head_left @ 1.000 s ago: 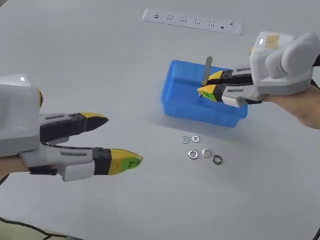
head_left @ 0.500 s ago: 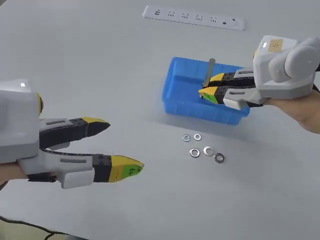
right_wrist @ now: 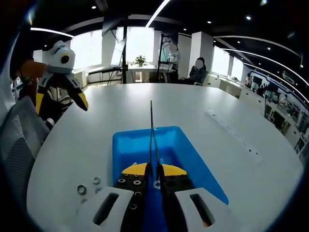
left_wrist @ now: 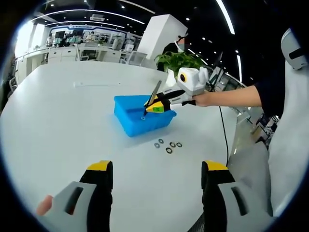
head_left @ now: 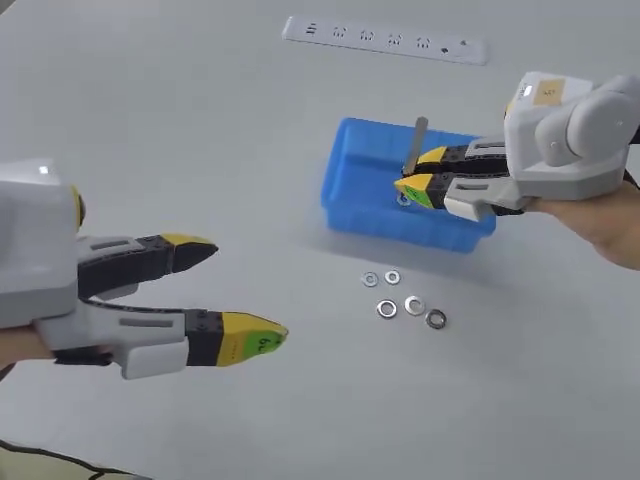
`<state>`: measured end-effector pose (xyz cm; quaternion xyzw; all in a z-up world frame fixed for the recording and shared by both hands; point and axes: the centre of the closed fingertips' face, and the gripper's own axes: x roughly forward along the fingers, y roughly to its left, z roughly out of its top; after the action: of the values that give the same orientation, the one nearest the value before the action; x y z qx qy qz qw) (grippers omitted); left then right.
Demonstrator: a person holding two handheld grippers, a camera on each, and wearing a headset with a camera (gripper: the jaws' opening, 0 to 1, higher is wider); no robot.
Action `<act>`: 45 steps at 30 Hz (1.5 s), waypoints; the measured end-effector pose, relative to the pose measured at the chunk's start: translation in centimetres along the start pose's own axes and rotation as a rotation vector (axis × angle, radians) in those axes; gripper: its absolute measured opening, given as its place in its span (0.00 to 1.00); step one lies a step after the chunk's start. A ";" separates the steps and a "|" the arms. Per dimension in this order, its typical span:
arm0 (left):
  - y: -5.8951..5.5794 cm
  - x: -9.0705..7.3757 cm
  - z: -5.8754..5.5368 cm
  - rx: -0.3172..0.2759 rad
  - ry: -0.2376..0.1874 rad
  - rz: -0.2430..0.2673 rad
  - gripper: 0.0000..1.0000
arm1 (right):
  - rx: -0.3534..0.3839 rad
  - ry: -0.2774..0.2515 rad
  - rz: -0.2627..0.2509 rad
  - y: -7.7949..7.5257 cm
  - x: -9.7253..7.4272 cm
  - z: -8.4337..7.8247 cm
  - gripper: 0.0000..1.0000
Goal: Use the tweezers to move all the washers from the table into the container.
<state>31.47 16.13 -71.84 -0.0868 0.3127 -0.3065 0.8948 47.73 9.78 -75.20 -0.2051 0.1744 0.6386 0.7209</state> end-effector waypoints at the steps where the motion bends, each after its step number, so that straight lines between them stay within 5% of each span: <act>1: 0.1 0.1 0.2 0.009 -0.002 -0.002 0.80 | -0.003 -0.004 0.001 0.0 -0.1 0.2 0.10; 6: 1.0 1.6 4.4 0.097 -0.055 -0.021 0.79 | -0.013 -0.018 -0.003 -0.4 -0.3 1.3 0.10; 10: 1.4 4.5 8.3 0.187 -0.082 -0.048 0.76 | -0.016 -0.015 -0.009 -0.4 -0.6 1.4 0.11; 17: 0.1 8.7 12.6 0.250 -0.135 -0.136 0.62 | -0.021 0.004 0.000 0.1 -1.1 1.0 0.11; 21: -0.6 10.3 13.1 0.293 -0.122 -0.178 0.49 | -0.011 0.004 0.003 0.2 -1.1 1.0 0.11; 28: -0.9 12.7 12.6 0.302 -0.071 -0.237 0.42 | -0.013 0.010 0.028 0.7 -0.9 0.9 0.11; 34: -0.9 13.4 11.6 0.322 -0.027 -0.276 0.31 | -0.036 0.026 0.056 1.2 -0.6 0.5 0.11; 45: -1.1 13.5 11.8 0.306 -0.018 -0.344 0.19 | -0.037 0.027 0.060 1.0 -0.3 0.4 0.11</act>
<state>46.47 6.68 -68.92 -0.0051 0.2350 -0.4977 0.8349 46.68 9.84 -74.78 -0.2216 0.1786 0.6601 0.6952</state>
